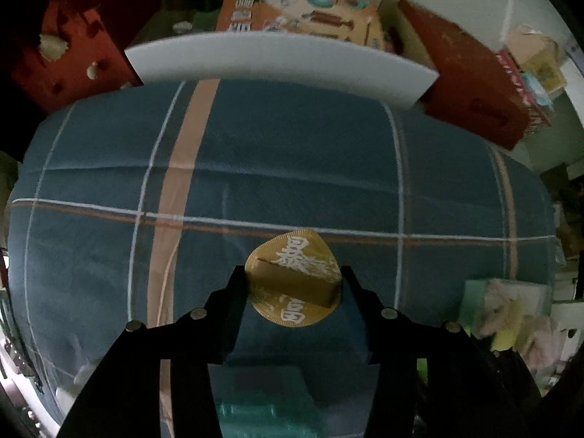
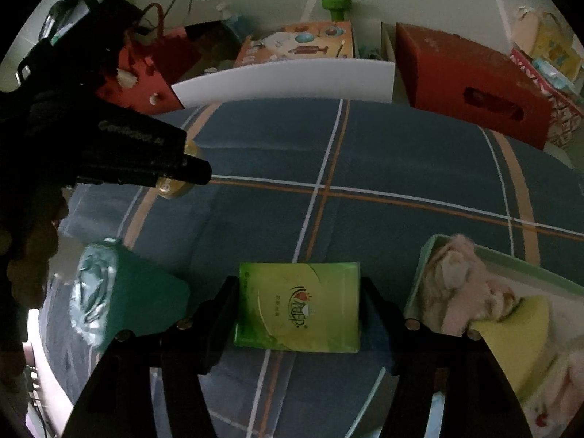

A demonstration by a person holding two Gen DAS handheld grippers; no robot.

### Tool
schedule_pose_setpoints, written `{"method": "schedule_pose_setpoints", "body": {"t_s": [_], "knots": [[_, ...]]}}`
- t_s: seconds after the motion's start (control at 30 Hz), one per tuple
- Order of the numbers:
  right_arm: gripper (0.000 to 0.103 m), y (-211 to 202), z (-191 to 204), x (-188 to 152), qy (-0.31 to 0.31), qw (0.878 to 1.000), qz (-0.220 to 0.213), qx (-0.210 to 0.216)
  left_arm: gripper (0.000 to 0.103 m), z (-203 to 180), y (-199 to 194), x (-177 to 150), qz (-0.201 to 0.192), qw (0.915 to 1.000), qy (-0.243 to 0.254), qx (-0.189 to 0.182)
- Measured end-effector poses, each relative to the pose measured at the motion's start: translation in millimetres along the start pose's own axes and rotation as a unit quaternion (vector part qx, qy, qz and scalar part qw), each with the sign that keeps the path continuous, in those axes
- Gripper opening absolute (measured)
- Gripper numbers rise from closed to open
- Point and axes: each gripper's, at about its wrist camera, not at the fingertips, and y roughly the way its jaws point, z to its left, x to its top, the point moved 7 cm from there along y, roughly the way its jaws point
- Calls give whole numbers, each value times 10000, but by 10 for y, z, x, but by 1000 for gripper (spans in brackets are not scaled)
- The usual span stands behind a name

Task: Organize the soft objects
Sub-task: 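Carry the beige sponge and tissue packet into the tray and open both tools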

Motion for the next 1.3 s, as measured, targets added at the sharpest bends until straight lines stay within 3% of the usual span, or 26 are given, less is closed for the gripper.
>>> {"method": "schedule_pose_setpoints", "body": {"t_s": [0.4, 0.6, 0.73, 1.07, 1.3], "knots": [[67, -576, 53, -314, 119, 9992, -376, -100, 51, 91, -679, -530, -728, 9965, 104, -393], [67, -756, 40, -506, 270, 9984, -493, -57, 51, 55, -791, -897, -944, 9925, 93, -771], [67, -873, 9, -628, 298, 9977, -552, -249, 51, 74, -845, -1126, -1123, 9889, -84, -974], [67, -1254, -111, -868, 471, 9936, -911, -475, 51, 27, -956, -1627, -1695, 9795, -443, -991], [67, -1392, -257, -1040, 644, 9905, -979, -722, 51, -168, -894, -1829, -1788, 9795, -161, -910]]}}
